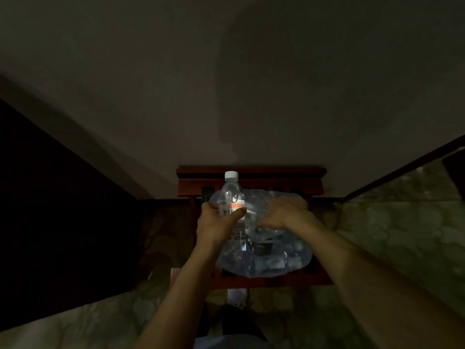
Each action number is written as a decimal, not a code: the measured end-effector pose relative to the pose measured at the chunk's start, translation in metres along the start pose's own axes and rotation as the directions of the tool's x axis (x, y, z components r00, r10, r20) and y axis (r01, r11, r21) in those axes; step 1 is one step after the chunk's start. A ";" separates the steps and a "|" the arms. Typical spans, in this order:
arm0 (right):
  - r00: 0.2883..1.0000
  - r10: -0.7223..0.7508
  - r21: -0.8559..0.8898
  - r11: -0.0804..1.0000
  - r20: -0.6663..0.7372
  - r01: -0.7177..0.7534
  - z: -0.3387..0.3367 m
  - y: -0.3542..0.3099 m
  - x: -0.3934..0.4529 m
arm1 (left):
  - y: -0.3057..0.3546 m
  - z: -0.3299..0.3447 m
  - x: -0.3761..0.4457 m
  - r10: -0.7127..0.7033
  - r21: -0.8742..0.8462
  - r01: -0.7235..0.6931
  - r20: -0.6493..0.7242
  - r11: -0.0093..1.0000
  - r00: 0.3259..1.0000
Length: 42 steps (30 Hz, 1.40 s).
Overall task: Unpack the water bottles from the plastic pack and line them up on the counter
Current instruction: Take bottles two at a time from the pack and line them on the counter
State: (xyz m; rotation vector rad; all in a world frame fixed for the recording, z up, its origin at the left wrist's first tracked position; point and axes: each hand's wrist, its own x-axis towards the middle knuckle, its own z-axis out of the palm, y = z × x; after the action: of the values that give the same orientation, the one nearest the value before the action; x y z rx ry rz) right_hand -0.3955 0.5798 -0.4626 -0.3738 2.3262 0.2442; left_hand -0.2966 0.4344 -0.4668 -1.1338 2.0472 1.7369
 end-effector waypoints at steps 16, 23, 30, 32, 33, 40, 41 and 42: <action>0.852 0.235 0.598 0.794 -0.468 0.110 -0.091 -0.052 -0.067 | 0.078 -0.082 -0.015 0.175 -0.096 -0.203 -0.240 0.974 0.955; 0.807 0.263 0.833 0.342 -0.529 0.435 -0.116 -0.149 -0.097 | 0.108 -0.174 -0.027 0.319 -0.084 -0.355 -0.282 0.931 0.905; 0.679 0.360 0.740 0.053 -0.640 0.670 -0.145 -0.258 -0.146 | 0.146 -0.286 -0.057 0.494 0.076 -0.514 -0.425 0.855 0.759; 0.632 0.381 0.686 0.011 -0.675 0.727 -0.155 -0.283 -0.161 | 0.156 -0.310 -0.069 0.541 0.123 -0.554 -0.465 0.824 0.701; 0.612 0.382 0.659 -0.009 -0.692 0.752 -0.161 -0.293 -0.169 | 0.160 -0.321 -0.076 0.558 0.139 -0.569 -0.482 0.810 0.676; 0.504 0.292 0.485 -0.140 -0.813 0.863 -0.196 -0.347 -0.212 | 0.193 -0.387 -0.127 0.643 0.248 -0.644 -0.580 0.724 0.500; 0.500 0.258 0.474 -0.161 -0.826 0.866 -0.200 -0.353 -0.216 | 0.194 -0.395 -0.133 0.646 0.253 -0.650 -0.592 0.717 0.482; 0.499 0.216 0.465 -0.188 -0.839 0.865 -0.202 -0.360 -0.221 | 0.195 -0.403 -0.140 0.644 0.258 -0.650 -0.605 0.715 0.468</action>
State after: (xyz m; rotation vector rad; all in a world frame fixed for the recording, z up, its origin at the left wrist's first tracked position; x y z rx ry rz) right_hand -0.2584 0.2271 -0.1866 -0.4386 2.0034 -2.4489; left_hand -0.2127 0.1223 -0.1269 -1.1618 3.2899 1.7569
